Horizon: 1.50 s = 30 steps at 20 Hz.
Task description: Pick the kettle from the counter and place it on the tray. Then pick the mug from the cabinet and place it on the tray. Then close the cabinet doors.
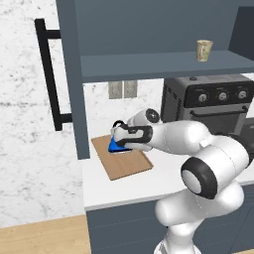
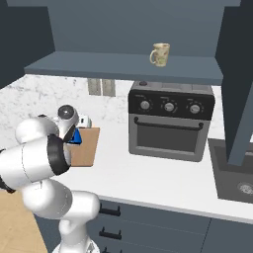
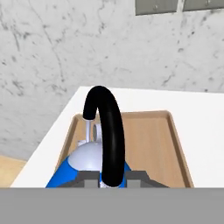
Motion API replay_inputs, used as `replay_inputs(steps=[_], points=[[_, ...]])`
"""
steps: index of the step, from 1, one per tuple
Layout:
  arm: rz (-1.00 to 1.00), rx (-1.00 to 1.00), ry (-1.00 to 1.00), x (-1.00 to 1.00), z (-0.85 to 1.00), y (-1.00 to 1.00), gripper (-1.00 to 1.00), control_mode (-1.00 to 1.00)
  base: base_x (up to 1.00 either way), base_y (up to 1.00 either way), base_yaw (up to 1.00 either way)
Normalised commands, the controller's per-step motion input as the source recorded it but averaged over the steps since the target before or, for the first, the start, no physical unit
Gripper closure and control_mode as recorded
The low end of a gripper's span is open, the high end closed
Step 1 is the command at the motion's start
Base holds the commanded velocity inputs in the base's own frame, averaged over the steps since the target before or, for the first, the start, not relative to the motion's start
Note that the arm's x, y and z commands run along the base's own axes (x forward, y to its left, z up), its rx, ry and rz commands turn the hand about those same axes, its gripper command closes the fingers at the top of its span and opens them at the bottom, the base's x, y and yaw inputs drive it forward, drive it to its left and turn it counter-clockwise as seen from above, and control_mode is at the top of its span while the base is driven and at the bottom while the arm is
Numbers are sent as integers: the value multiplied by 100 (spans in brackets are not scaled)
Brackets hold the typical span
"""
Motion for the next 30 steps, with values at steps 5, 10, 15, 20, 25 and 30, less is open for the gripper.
replay_inputs(steps=[5,10,15,20,25,30], points=[[0,0,-13,44,-2,20,100,-100,0,0,0],[0,0,-19,37,-12,12,100,-100,0,0,0],[0,0,-14,44,-19,2,100,-100,0,0,0],[0,-4,-5,23,-24,0,100,-100,0,0,0],[0,-2,0,21,-18,0,100,-100,0,0,0],[0,0,1,25,-24,0,100,-100,0,0,0]])
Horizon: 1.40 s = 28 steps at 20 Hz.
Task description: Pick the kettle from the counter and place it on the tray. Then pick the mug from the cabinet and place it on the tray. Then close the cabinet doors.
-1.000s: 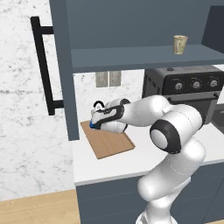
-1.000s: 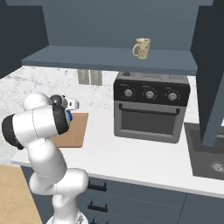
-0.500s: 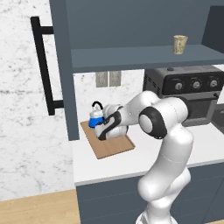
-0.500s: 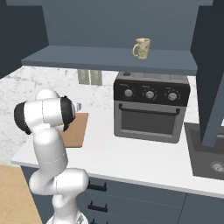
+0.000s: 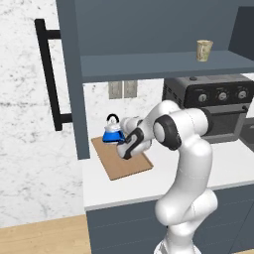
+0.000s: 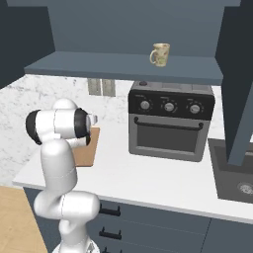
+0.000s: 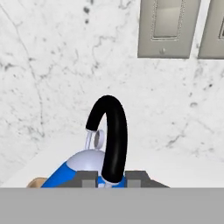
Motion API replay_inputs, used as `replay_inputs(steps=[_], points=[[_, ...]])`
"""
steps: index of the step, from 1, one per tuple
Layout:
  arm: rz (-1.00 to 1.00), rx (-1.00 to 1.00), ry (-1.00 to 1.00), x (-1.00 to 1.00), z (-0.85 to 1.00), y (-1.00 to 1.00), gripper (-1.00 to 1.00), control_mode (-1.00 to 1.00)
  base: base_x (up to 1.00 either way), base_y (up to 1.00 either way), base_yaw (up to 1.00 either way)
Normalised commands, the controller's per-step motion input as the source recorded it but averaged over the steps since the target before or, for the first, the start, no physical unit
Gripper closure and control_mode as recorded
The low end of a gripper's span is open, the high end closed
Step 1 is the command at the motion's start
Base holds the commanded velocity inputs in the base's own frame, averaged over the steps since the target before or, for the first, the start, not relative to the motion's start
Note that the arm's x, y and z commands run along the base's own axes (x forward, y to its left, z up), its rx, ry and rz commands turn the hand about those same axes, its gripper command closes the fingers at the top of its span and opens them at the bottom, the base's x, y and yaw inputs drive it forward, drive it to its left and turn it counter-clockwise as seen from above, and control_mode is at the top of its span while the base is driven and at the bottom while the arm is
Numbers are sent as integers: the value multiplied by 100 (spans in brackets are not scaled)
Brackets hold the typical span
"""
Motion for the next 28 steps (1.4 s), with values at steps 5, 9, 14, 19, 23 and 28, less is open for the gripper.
replay_inputs(steps=[5,9,14,19,23,28], points=[[0,-3,7,6,-38,4,100,-100,0,0,0],[0,-10,7,-2,-45,13,100,-100,0,0,0],[0,-15,2,-28,-49,9,100,-100,0,0,0],[0,-17,0,-56,-44,0,100,-100,0,0,0],[-1,-15,0,-56,-48,9,100,-100,0,0,0],[-3,-10,0,-43,-47,10,100,-100,0,0,0]])
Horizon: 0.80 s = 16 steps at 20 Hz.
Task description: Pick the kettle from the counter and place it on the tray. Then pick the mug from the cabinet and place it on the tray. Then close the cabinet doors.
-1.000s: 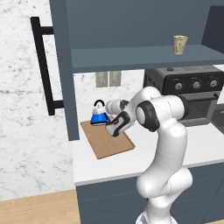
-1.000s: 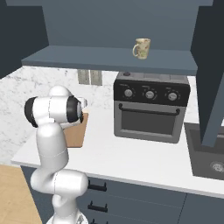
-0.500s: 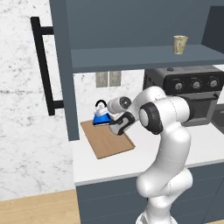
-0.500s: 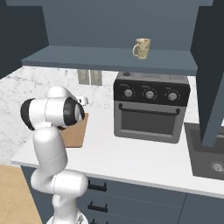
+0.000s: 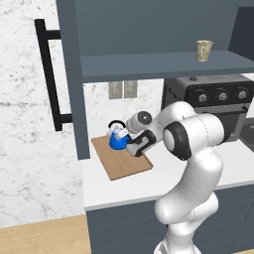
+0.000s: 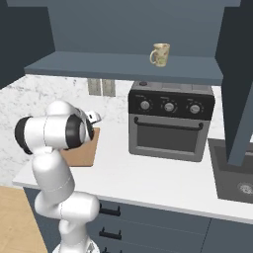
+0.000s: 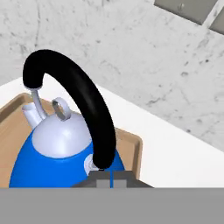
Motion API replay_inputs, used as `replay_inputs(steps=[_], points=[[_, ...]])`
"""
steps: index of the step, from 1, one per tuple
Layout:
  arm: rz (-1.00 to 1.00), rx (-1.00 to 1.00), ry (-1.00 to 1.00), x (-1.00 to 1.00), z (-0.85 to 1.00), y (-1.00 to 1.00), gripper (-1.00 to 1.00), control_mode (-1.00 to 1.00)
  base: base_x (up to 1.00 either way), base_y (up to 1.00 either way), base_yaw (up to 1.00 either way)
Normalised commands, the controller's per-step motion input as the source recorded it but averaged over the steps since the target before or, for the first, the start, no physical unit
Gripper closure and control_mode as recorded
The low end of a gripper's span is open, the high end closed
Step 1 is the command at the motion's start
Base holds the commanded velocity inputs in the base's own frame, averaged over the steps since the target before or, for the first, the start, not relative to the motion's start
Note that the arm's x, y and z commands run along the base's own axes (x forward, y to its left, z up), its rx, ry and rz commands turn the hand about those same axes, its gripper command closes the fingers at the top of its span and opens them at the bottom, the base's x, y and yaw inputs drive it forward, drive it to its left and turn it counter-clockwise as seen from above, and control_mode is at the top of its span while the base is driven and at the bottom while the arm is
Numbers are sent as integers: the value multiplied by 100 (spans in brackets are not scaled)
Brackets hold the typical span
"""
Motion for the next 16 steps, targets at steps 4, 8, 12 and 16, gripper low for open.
replay_inputs(steps=[4,8,12,16], points=[[-8,0,5,-13,-28,0,100,-100,0,0,0],[-8,0,12,-9,-33,0,-100,-100,0,0,0],[-7,0,3,-3,-8,1,-100,-100,0,0,0],[-12,0,6,-22,2,0,-100,-100,0,0,0]])
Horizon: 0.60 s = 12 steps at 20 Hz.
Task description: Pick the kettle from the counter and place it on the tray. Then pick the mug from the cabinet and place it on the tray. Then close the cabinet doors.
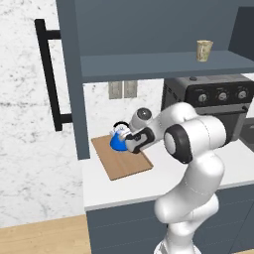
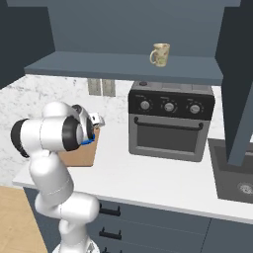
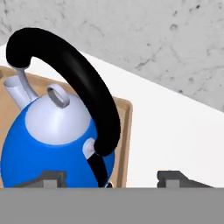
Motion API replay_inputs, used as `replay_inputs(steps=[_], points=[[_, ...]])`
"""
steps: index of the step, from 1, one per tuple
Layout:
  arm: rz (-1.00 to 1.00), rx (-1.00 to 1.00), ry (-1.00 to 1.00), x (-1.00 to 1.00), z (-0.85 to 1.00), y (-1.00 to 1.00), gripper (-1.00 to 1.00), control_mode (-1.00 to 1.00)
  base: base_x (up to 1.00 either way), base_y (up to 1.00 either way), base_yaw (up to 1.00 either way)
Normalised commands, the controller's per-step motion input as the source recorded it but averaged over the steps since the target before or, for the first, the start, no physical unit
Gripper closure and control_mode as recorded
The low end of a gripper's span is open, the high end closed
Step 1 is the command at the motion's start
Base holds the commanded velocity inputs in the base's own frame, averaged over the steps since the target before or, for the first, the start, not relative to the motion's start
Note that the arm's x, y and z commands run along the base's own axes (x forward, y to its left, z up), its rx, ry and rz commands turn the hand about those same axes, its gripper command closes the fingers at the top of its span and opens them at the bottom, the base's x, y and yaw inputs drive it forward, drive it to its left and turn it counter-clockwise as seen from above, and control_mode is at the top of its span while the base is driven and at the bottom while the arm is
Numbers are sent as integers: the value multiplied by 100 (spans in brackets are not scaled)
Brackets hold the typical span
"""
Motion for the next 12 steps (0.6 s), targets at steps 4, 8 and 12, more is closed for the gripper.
replay_inputs(steps=[4,8,12], points=[[-12,2,1,-38,23,0,-100,-100,0,0,0],[-8,14,0,-57,37,0,-100,-100,0,0,0],[-6,23,0,-57,60,-7,-100,-100,0,0,0]])
